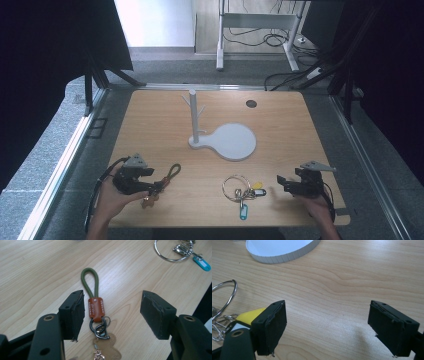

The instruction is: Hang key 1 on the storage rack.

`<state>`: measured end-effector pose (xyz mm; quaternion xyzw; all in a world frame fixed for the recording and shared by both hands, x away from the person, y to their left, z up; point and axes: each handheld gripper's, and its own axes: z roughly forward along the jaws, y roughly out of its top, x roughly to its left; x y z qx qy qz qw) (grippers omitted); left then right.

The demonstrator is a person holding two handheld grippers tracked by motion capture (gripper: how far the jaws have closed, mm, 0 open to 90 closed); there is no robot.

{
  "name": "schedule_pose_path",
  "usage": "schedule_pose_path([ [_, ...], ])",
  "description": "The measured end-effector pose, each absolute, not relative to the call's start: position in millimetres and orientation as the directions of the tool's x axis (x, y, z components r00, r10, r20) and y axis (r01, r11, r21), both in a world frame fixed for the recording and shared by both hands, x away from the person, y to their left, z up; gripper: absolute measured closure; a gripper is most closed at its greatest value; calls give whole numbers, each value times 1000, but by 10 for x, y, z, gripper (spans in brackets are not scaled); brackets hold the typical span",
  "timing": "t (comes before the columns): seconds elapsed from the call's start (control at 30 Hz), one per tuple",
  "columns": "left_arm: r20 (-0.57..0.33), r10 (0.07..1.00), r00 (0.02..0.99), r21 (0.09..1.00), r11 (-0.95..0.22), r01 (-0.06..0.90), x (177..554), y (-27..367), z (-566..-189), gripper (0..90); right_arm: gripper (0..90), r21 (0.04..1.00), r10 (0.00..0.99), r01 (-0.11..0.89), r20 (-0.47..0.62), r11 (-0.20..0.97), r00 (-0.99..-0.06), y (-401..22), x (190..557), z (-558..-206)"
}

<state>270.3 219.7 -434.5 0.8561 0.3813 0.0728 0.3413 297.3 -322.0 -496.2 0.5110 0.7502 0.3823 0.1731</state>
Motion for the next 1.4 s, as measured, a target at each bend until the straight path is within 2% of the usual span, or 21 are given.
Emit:
schedule_pose_path([
  [0.2,-154,719,678,630,-458,628,2735,2233,-4365,372,194,751,902,639,144,169,-408,-3277,2998,-4978],
  [0.47,-137,727,673,587,-488,646,2740,2166,-4420,364,199,754,874,632,172,180,-454,-3301,3021,-4998],
  [0.9,-164,723,671,601,-467,649,2626,2313,-4299,375,242,752,865,622,144,220,-480,-3225,3027,-4982],
  [1.17,-135,734,666,553,-502,665,2676,2238,-4328,375,253,752,876,629,153,197,-457,-3299,3034,-4964],
  [1.4,-97,752,651,467,-543,697,2834,2055,-4350,408,256,756,876,625,152,196,-458,-3292,2989,-4939],
])
